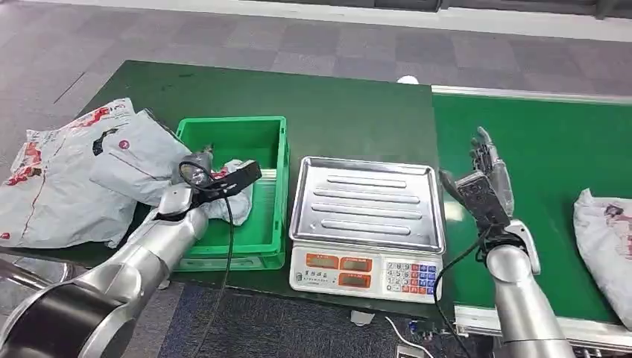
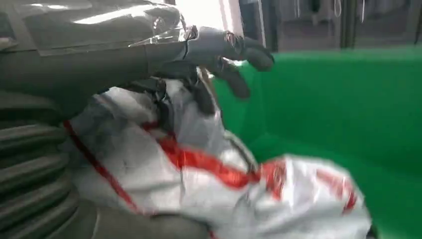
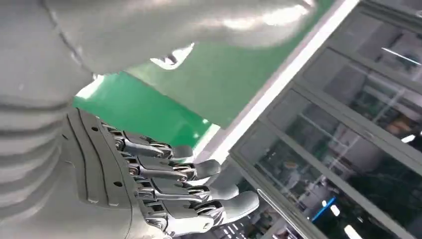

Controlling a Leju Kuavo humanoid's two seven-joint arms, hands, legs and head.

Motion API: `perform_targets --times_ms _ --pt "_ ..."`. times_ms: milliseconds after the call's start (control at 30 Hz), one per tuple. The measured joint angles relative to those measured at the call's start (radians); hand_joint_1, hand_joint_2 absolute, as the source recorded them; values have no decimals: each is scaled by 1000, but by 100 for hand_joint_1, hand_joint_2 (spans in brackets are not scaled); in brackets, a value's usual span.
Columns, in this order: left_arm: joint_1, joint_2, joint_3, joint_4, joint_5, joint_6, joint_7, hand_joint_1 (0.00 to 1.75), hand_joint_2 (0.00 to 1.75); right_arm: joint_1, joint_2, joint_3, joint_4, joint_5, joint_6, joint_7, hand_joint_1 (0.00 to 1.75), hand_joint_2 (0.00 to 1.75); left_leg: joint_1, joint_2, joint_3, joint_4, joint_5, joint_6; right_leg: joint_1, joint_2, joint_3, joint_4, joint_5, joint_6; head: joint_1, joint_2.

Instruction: Moved the parcel from conveyor to table for the left to box.

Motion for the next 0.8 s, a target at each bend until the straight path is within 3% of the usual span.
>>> perform_targets --times_ms 367,800 --pt "-15 -58 154 -72 87 102 -228 0 175 -8 -21 44 18 30 -19 40 0 175 0 0 0 0 0 0 0 0 0 0 0 0 0 0" --pt "-26 -84 211 -107 101 123 -260 0 175 -8 -22 48 26 32 -18 41 0 175 0 0 0 0 0 0 0 0 0 0 0 0 0 0"
